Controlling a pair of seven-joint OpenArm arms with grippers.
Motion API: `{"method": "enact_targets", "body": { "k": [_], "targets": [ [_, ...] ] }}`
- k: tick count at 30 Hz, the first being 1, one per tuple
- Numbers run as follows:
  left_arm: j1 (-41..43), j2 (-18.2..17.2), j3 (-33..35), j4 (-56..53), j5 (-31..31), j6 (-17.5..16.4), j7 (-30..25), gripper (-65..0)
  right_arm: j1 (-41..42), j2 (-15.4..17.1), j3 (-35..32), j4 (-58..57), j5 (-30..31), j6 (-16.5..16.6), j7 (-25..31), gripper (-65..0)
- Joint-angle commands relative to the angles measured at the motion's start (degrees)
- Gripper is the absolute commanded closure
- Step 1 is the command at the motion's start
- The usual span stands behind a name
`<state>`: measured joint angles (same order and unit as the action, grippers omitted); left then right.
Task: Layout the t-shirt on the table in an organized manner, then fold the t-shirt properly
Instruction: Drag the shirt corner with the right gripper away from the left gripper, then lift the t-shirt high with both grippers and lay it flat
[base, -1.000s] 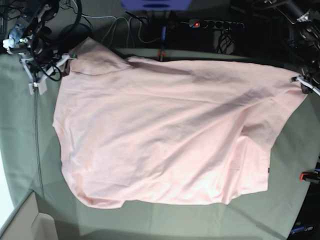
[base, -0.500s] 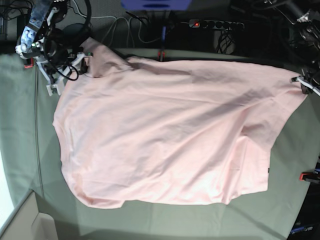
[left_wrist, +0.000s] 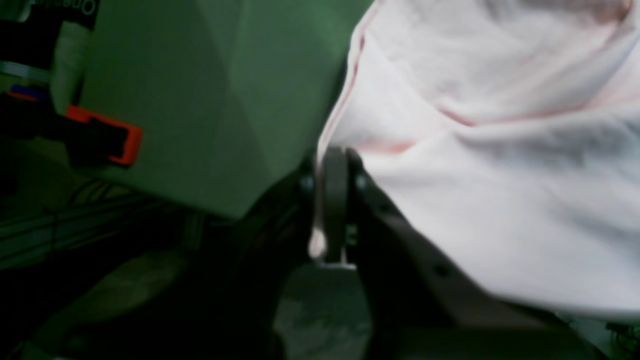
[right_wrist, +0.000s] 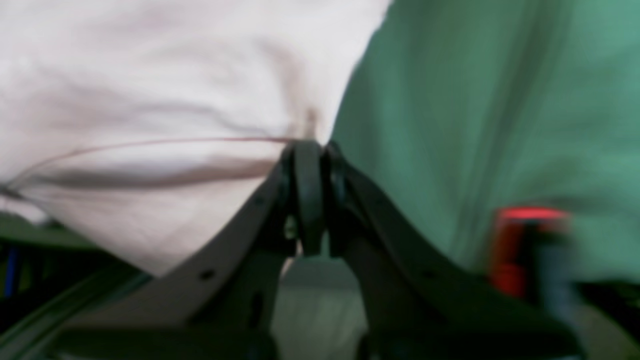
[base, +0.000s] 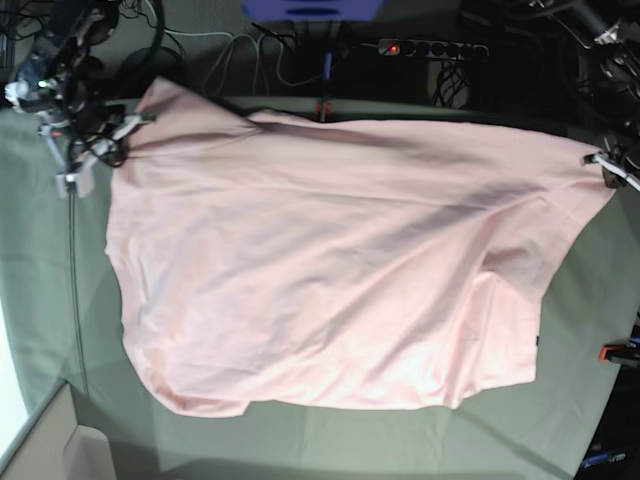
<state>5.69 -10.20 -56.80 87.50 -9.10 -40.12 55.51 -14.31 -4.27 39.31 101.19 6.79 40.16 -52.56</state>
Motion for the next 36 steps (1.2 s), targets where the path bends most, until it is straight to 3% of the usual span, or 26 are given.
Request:
{"method": "enact_targets", "body": {
  "k": [1, 13, 19, 25, 30, 36],
  "targets": [
    [-0.99, -1.01, -0.13, 1.33, -0.61, 0.12, -0.87, -0.4, 0.9, 0.36, 0.65, 2.42, 0.91, -0.16, 1.26, 0.0],
    [-8.9, -0.92, 0.14, 1.33, -0.7, 0.12, -0.69, -0.4, 5.47, 0.8, 1.35, 9.01, 0.64, -0.16, 1.35, 0.0],
    [-17.78, -1.45, 8.75, 0.89, -0.26, 0.12, -1.04, -0.4, 14.96, 3.17, 1.26, 8.75, 0.47, -0.16, 1.17, 0.0],
    [-29.65, -1.45, 18.51, -0.69, -0.17, 0.12, -1.13, -0.4, 26.66, 7.75, -3.4, 5.14, 0.55, -0.16, 1.17, 0.0],
    [-42.92, -1.54, 25.98, -10.54, -0.17, 0.12, -1.48, -0.4, 38.79, 11.97, -7.71, -5.41, 0.55, -0.16, 1.7, 0.0],
    [-60.24, -1.54, 34.25, -29.44, -0.08, 0.12, -10.01, -0.4, 58.83, 19.09, -7.97, -22.11, 0.55, -0.16, 1.87, 0.0]
  ]
}}
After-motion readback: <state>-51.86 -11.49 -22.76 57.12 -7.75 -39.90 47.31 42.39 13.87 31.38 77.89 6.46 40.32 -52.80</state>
